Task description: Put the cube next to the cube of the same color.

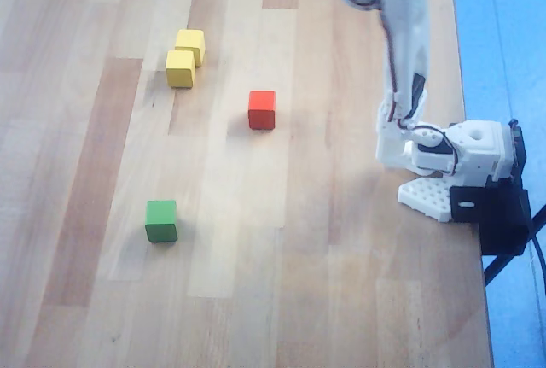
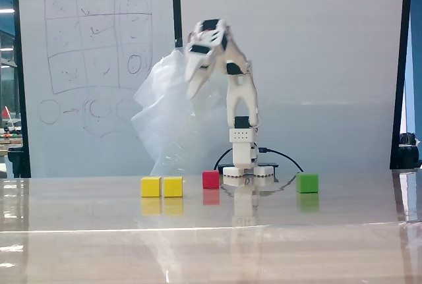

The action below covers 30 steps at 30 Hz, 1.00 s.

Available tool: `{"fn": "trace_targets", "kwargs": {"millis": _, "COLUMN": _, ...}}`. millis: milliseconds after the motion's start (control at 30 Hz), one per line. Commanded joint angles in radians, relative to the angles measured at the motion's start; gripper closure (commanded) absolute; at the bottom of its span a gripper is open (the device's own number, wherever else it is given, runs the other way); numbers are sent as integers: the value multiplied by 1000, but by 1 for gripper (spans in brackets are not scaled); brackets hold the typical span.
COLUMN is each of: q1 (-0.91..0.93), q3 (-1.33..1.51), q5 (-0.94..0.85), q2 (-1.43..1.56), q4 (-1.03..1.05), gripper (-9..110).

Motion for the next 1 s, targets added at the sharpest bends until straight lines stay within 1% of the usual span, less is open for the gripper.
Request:
{"fn": "trace_targets", "kwargs": {"millis": 0, "q1": -106, "q3": 222, "q5": 172, "q2": 380, "q4": -170, "gripper": 102}}
{"fn": "trace_targets", "kwargs": {"millis": 33, "q1": -135, "q3": 313, "q5": 204, "q2": 454, "q4": -230, "gripper": 103}}
{"fn": "trace_targets", "kwargs": {"millis": 67, "q1": -169, "q3": 411, "q5": 229, "q2": 529, "q4": -288, "gripper": 102}}
{"fn": "trace_targets", "kwargs": {"millis": 200, "q1": -314, "q3": 911, "q5": 252, "q2": 896, "q4": -534, "gripper": 94}}
{"fn": "trace_targets", "kwargs": {"millis": 267, "q1": -374, "q3": 1190, "q5": 249, "q2": 1115, "q4": -643, "gripper": 93}}
{"fn": "trace_targets", "kwargs": {"millis": 400, "q1": -382, "q3": 1684, "q5": 221, "q2": 1534, "q4": -792, "gripper": 93}}
{"fn": "trace_targets", "kwargs": {"millis": 500, "q1": -345, "q3": 1953, "q5": 167, "q2": 1801, "q4": -799, "gripper": 93}}
{"fn": "trace_targets", "kwargs": {"millis": 567, "q1": -328, "q3": 2068, "q5": 120, "q2": 1933, "q4": -764, "gripper": 93}}
{"fn": "trace_targets", "kwargs": {"millis": 633, "q1": -328, "q3": 2115, "q5": 69, "q2": 1930, "q4": -716, "gripper": 93}}
{"fn": "trace_targets", "kwargs": {"millis": 767, "q1": -339, "q3": 2123, "q5": 25, "q2": 1925, "q4": -617, "gripper": 94}}
{"fn": "trace_targets", "kwargs": {"millis": 900, "q1": -319, "q3": 2123, "q5": 25, "q2": 1927, "q4": -460, "gripper": 101}}
{"fn": "trace_targets", "kwargs": {"millis": 967, "q1": -305, "q3": 2120, "q5": 28, "q2": 1930, "q4": -379, "gripper": 103}}
